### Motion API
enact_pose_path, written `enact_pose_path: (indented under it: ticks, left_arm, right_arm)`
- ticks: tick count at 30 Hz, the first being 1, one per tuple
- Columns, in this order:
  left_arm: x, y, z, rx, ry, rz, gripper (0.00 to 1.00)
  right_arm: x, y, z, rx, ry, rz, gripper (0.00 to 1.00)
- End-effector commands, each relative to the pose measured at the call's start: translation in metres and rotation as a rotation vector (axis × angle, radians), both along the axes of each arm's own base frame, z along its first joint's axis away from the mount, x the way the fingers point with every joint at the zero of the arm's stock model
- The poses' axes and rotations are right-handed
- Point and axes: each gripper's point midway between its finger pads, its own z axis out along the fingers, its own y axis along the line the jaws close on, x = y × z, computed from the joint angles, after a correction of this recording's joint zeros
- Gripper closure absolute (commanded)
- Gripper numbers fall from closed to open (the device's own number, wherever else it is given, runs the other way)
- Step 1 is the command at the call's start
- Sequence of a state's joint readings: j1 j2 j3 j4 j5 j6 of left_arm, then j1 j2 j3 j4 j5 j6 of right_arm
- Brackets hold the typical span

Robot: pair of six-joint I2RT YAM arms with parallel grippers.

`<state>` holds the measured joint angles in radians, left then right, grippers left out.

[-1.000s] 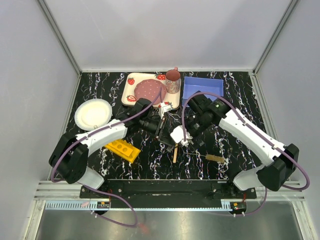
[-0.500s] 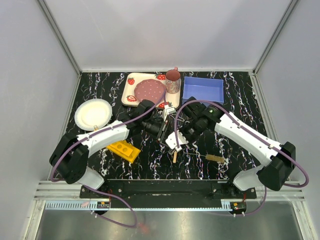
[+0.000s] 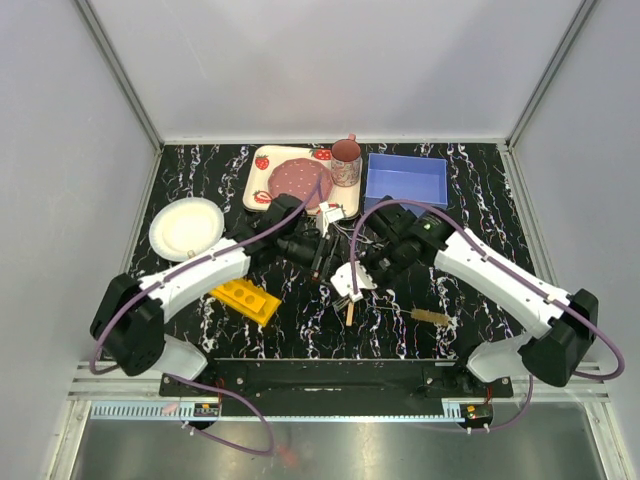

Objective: Organize the chemistry lab equipment

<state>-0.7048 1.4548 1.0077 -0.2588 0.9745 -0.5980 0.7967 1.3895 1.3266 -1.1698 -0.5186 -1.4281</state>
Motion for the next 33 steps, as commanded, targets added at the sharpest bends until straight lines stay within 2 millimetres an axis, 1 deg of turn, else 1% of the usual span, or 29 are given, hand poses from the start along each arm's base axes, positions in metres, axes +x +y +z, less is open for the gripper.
enact_pose_path:
  ticks: [1,2,3,4,5,6,7,8,9,10,11,12,13,14,15,16,17,18,19,20,21,22,23,24,25,26,32,33]
  left_arm:
    - [0.034,0.018,0.034,0.022,-0.199,0.19,0.19]
    - [0.036,0.024,0.044,0.016,-0.24,0.23,0.17]
    - [0.04,0.029,0.046,0.028,-0.266,0.27,0.12]
    - [0.049,0.04,0.053,0.036,-0.318,0.354,0.1]
    - [0.053,0.045,0.057,0.035,-0.34,0.396,0.07]
    - [0.059,0.048,0.067,0.008,-0.378,0.444,0.02]
    - [0.059,0.058,0.072,-0.021,-0.387,0.52,0.01]
    - [0.06,0.061,0.079,-0.063,-0.396,0.56,0.01]
    - [0.066,0.062,0.096,-0.15,-0.432,0.61,0.01]
    - [0.066,0.071,0.094,-0.179,-0.394,0.693,0.01]
    - [0.066,0.075,0.094,-0.197,-0.381,0.734,0.01]
    - [0.068,0.077,0.107,-0.265,-0.405,0.764,0.01]
    - [0.067,0.082,0.103,-0.284,-0.376,0.802,0.01]
    - [0.067,0.083,0.103,-0.303,-0.363,0.816,0.01]
    - [0.067,0.083,0.109,-0.343,-0.359,0.825,0.01]
    - [0.065,0.082,0.103,-0.357,-0.313,0.833,0.01]
    - [0.064,0.081,0.104,-0.377,-0.293,0.834,0.01]
    - [0.064,0.079,0.112,-0.426,-0.288,0.833,0.01]
    - [0.062,0.077,0.106,-0.44,-0.239,0.837,0.01]
    - [0.062,0.075,0.109,-0.462,-0.233,0.844,0.01]
    - [0.061,0.074,0.117,-0.504,-0.242,0.851,0.01]
    - [0.061,0.069,0.115,-0.509,-0.235,0.865,0.01]
    - [0.061,0.067,0.117,-0.523,-0.241,0.87,0.02]
    - [0.06,0.065,0.125,-0.559,-0.253,0.869,0.04]
    - [0.061,0.06,0.124,-0.561,-0.238,0.875,0.05]
    - [0.061,0.059,0.128,-0.581,-0.239,0.877,0.05]
    - [0.066,0.047,0.123,-0.568,-0.228,0.89,0.23]
    - [0.066,0.045,0.122,-0.561,-0.23,0.891,0.28]
  right_arm:
    - [-0.019,0.01,0.021,0.119,0.099,-0.068,0.8]
    - [-0.024,0.011,0.023,0.129,0.146,-0.108,0.8]
    - [-0.025,0.014,0.026,0.157,0.165,-0.128,0.8]
    - [-0.027,0.017,0.029,0.179,0.198,-0.143,0.8]
    - [-0.03,0.017,0.03,0.182,0.246,-0.193,0.8]
    - [-0.029,0.021,0.03,0.206,0.258,-0.213,0.8]
    - [-0.033,0.023,0.034,0.229,0.326,-0.26,0.8]
    - [-0.025,0.022,0.037,0.259,0.353,-0.309,0.8]
    - [-0.019,0.026,0.042,0.311,0.365,-0.334,0.8]
    - [-0.021,0.028,0.048,0.335,0.447,-0.383,0.79]
    - [-0.012,0.026,0.053,0.369,0.466,-0.427,0.79]
    - [-0.007,0.03,0.057,0.405,0.48,-0.436,0.79]
    - [-0.009,0.031,0.063,0.422,0.548,-0.471,0.79]
    - [-0.006,0.032,0.066,0.44,0.574,-0.491,0.79]
    - [0.004,0.034,0.071,0.481,0.584,-0.509,0.79]
    - [0.002,0.035,0.075,0.489,0.655,-0.538,0.79]
    - [0.005,0.036,0.076,0.499,0.68,-0.553,0.79]
    - [0.012,0.037,0.077,0.526,0.686,-0.565,0.79]
    - [0.01,0.038,0.078,0.525,0.736,-0.578,0.79]
    - [0.011,0.039,0.077,0.527,0.757,-0.586,0.79]
    - [0.014,0.041,0.075,0.541,0.765,-0.585,0.79]
    - [0.012,0.042,0.075,0.538,0.803,-0.599,0.79]
    - [0.013,0.042,0.073,0.539,0.817,-0.608,0.78]
    - [0.015,0.043,0.071,0.549,0.82,-0.607,0.78]
    - [0.013,0.044,0.071,0.545,0.846,-0.613,0.78]
    - [0.013,0.044,0.069,0.545,0.852,-0.616,0.78]
    - [0.017,0.043,0.065,0.551,0.873,-0.639,0.77]
    - [0.019,0.043,0.066,0.56,0.869,-0.636,0.78]
